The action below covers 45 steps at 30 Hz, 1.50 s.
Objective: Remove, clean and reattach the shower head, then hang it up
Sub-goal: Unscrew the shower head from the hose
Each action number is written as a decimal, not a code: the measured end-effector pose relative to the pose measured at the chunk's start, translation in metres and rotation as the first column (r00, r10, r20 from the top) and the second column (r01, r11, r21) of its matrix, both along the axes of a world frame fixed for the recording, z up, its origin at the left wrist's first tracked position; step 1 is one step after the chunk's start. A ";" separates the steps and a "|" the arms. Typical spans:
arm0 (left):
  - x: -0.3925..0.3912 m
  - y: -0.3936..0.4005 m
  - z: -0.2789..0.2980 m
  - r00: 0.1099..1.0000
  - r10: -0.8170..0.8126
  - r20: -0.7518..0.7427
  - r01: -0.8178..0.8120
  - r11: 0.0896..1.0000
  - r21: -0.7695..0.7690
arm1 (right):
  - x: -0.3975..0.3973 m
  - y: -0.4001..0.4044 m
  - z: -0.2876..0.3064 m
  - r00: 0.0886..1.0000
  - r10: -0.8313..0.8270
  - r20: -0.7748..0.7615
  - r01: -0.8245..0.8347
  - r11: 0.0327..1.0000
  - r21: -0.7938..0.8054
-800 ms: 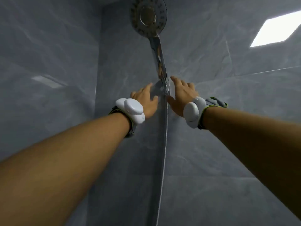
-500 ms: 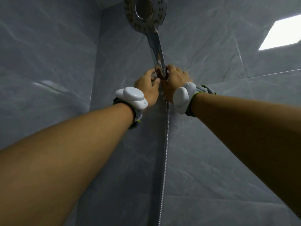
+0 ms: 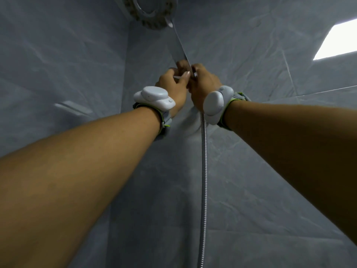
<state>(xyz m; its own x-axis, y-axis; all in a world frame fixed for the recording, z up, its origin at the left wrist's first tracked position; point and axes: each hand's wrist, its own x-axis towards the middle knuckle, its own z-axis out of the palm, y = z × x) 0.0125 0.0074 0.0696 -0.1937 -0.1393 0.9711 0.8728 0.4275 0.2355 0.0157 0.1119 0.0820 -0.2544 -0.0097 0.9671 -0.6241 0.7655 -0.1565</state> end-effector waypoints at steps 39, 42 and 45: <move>0.198 -0.082 -0.487 0.329 0.281 0.902 0.277 0.884 -0.376 | 0.193 -0.048 -0.508 0.376 0.174 0.910 -0.165 0.979 -0.119; 0.212 -0.080 -0.504 0.250 0.381 0.890 0.308 0.840 -0.447 | 0.191 -0.033 -0.532 0.388 0.036 0.921 -0.152 0.988 0.025; 0.223 -0.078 -0.518 0.298 0.413 0.861 0.295 0.818 -0.494 | 0.196 -0.026 -0.553 0.357 -0.055 0.933 -0.170 0.978 0.123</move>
<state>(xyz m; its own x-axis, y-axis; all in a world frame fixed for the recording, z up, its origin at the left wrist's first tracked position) 0.2351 -0.0706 -0.4481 -0.9805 0.1955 0.0207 0.1724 0.8042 0.5688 0.2120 0.0854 -0.4709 -0.9774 -0.1914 0.0897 -0.2092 0.8145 -0.5412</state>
